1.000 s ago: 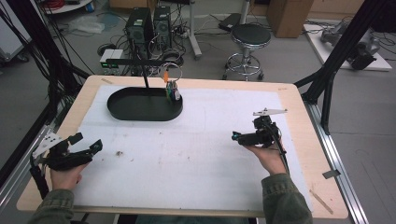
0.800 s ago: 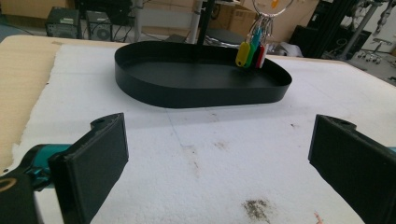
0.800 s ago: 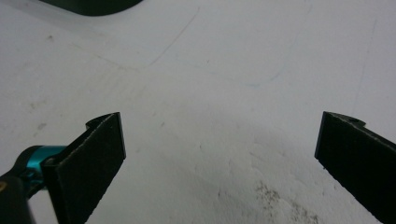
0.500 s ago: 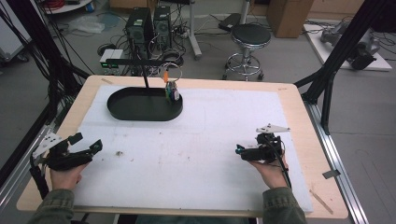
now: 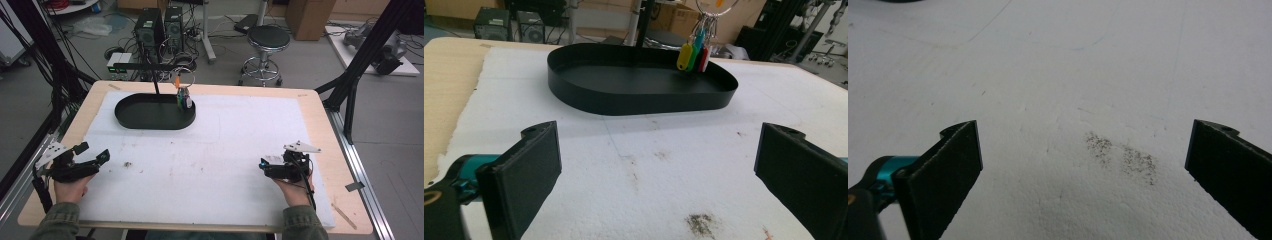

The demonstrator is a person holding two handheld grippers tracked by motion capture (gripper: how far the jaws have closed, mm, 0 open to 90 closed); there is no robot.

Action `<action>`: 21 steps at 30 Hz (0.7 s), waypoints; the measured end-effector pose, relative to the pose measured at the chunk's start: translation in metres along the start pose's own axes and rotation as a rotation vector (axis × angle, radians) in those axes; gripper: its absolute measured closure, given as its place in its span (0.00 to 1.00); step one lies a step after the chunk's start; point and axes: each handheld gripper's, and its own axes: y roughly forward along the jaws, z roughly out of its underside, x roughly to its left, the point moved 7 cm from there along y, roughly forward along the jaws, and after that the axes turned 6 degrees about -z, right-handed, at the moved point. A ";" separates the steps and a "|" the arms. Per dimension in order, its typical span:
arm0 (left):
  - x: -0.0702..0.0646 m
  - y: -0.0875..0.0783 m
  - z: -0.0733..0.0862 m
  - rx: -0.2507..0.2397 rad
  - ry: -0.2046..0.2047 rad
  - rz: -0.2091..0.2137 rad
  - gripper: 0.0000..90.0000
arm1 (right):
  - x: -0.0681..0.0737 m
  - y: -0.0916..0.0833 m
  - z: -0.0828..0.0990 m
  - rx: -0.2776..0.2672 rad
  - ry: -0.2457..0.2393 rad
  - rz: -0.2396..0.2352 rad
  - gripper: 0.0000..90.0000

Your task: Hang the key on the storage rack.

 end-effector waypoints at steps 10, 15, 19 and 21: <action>0.000 0.001 0.000 -0.003 -0.002 0.003 0.06 | 0.002 -0.015 0.005 -0.135 0.041 0.052 0.01; -0.002 0.003 -0.001 0.000 0.001 0.014 0.06 | -0.001 -0.016 0.010 -0.180 0.072 0.072 0.01; -0.003 0.003 0.000 0.005 0.006 0.017 0.06 | -0.003 -0.015 0.010 -0.183 0.059 0.089 0.01; -0.003 0.004 0.000 0.006 0.001 0.015 0.06 | -0.002 -0.017 0.010 -0.191 0.055 0.091 0.01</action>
